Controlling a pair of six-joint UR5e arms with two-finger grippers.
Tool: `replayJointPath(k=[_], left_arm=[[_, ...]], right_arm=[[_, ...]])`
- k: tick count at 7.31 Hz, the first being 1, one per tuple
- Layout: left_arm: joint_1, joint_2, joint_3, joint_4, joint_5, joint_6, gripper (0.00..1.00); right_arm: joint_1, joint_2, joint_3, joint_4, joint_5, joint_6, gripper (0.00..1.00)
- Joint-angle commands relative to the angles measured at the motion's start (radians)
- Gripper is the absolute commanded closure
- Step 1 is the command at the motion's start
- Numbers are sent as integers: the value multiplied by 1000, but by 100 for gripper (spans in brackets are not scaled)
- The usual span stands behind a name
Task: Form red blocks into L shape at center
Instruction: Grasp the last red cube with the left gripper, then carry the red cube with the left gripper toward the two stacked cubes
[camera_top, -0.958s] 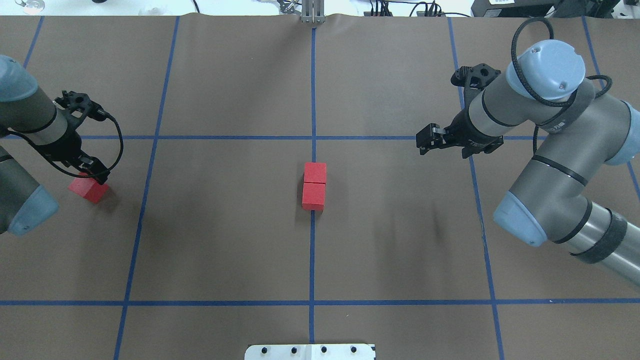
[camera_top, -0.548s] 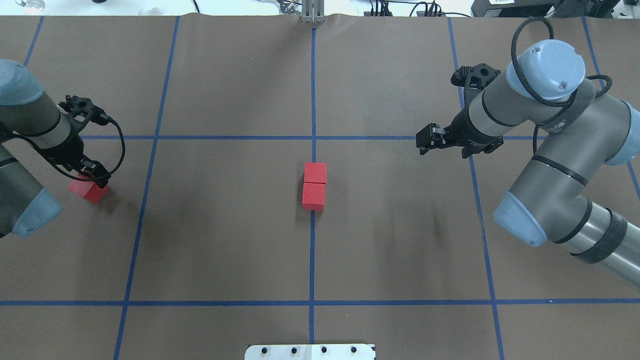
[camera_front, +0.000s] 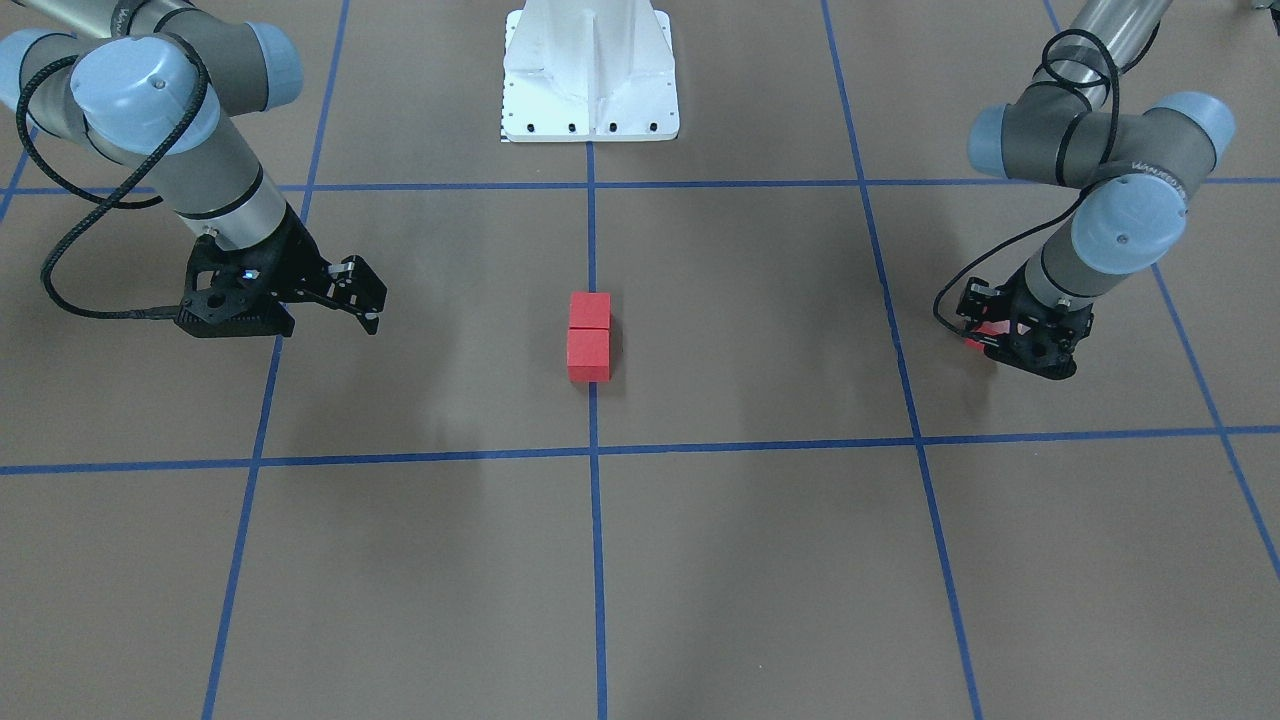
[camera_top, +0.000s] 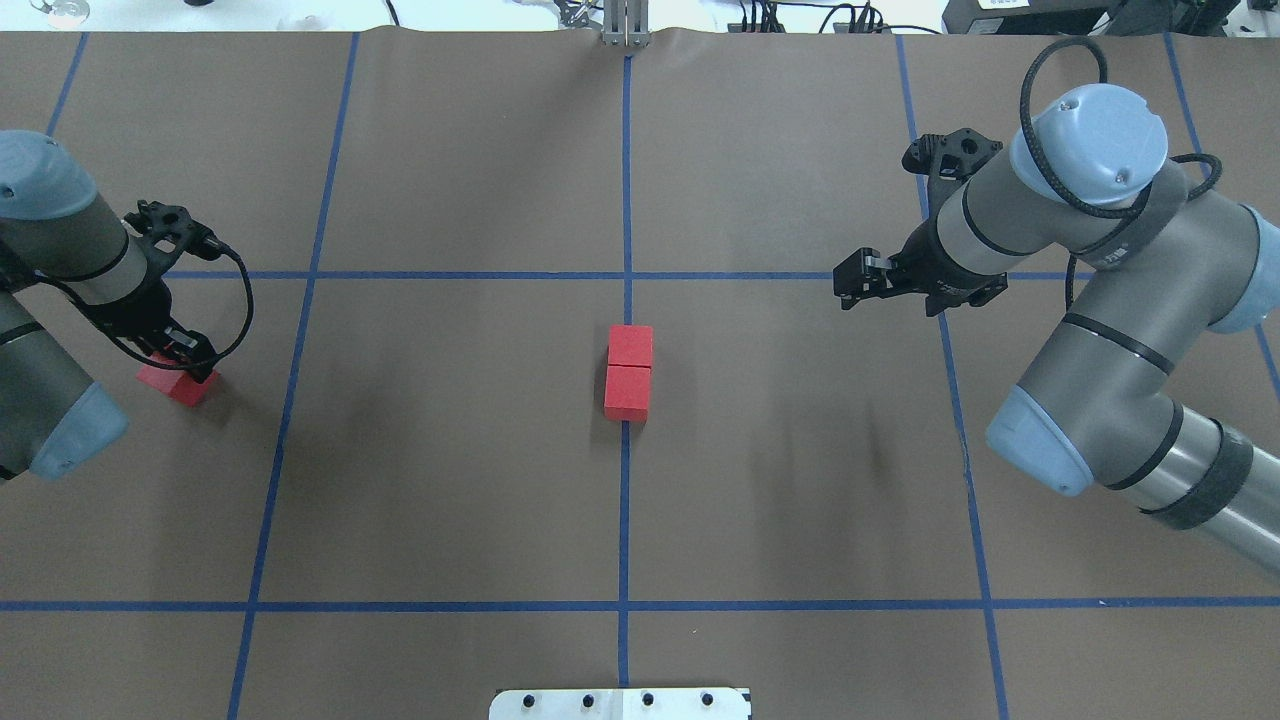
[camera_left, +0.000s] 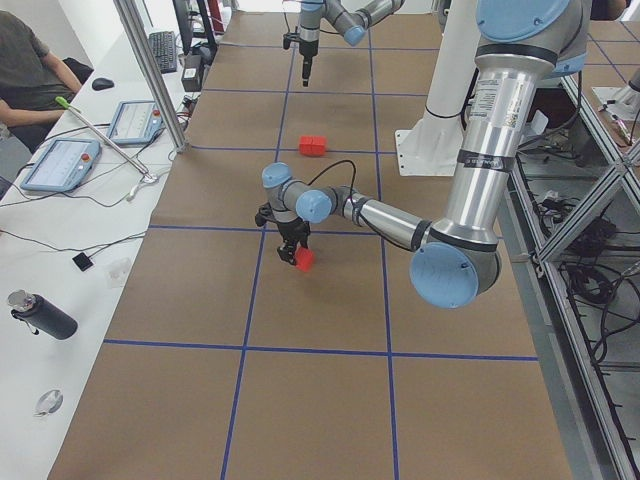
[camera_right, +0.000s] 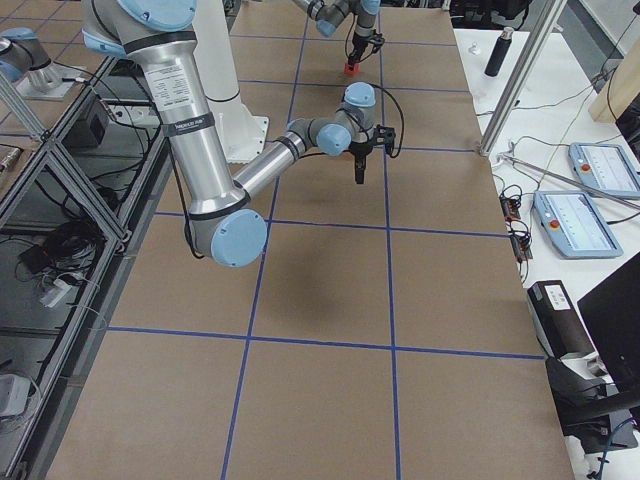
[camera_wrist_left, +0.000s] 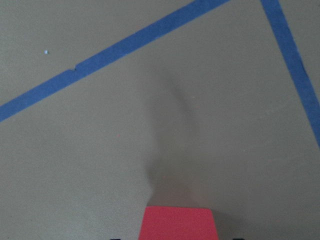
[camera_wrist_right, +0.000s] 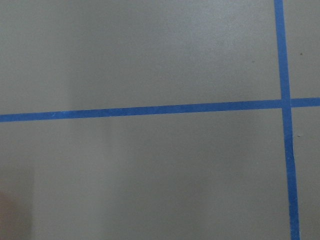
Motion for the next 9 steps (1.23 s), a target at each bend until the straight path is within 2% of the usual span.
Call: replayJointPath(k=[1, 3, 5, 8, 9], left_arm=[[1, -12, -1, 3, -1, -1, 100], [-3, -27, -50, 36, -21, -35, 100], [-25, -39, -76, 50, -17, -162, 100], [-11, -152, -84, 85, -20, -645, 100], [42, -252, -58, 137, -15, -990, 100]], right_arm=[[-2, 0, 0, 0, -10, -1, 0], [-2, 1, 0, 0, -10, -1, 0], [-2, 3, 1, 0, -10, 0, 0], [-2, 6, 1, 0, -10, 0, 0], [-2, 4, 3, 0, -12, 5, 0]])
